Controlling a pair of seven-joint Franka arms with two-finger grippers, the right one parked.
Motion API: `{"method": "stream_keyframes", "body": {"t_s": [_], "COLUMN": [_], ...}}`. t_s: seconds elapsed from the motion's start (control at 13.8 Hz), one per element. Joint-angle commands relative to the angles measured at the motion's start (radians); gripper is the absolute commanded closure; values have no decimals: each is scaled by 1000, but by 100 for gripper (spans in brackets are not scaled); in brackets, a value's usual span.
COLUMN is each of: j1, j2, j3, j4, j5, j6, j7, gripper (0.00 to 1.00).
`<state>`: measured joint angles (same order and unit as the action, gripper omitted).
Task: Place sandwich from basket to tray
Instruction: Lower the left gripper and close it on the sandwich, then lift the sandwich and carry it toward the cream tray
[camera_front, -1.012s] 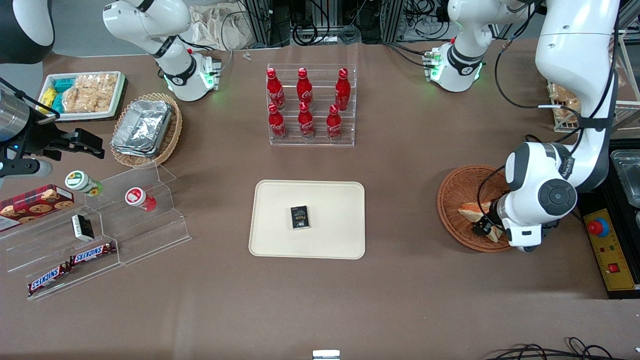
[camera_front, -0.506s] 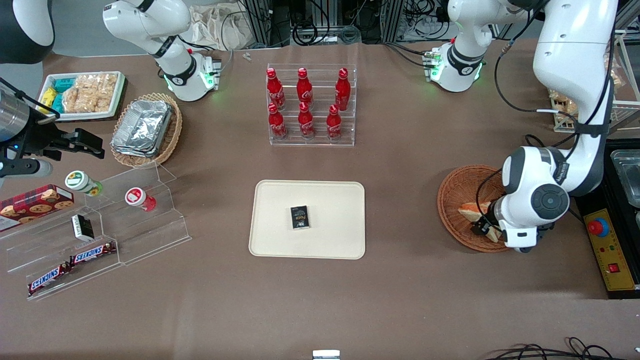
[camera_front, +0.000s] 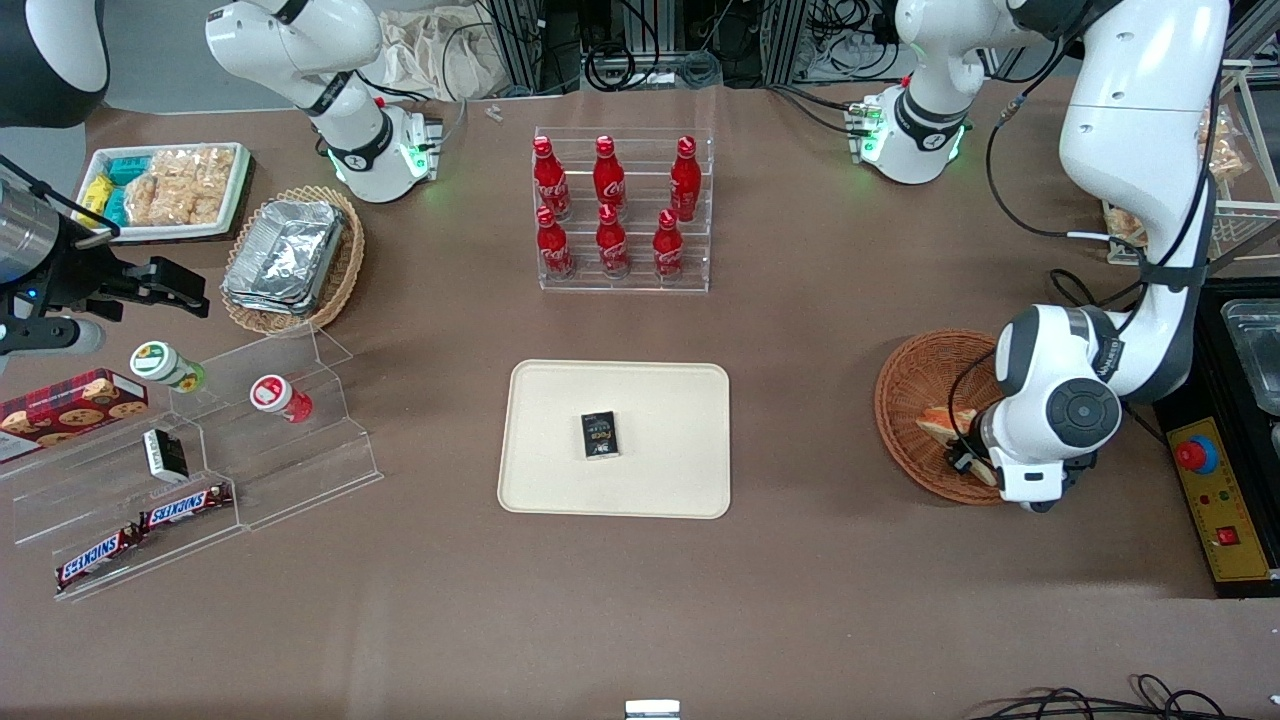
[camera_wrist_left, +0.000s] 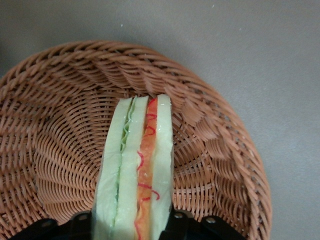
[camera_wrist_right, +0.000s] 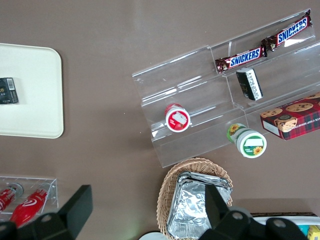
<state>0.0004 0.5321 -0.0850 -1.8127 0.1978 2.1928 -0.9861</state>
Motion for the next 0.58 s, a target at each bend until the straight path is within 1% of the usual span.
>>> {"method": "stream_keyframes", "body": {"t_s": [0.0,0.07,0.29,0.43,0.51], "j1": [-3,-5,-5,-5,-5], "j2": [-41,-52,-54,-49,-38], "j3": [-7,-12,-100,-191,-244], "j4": [59,100,283,383,413], "j5": [20,18,5,3,6], "j6": [-115,-181,-376,-453,-452], "j7": [-5,-5,-20,-23,-11], "gripper": [100,100,100,100,100]}}
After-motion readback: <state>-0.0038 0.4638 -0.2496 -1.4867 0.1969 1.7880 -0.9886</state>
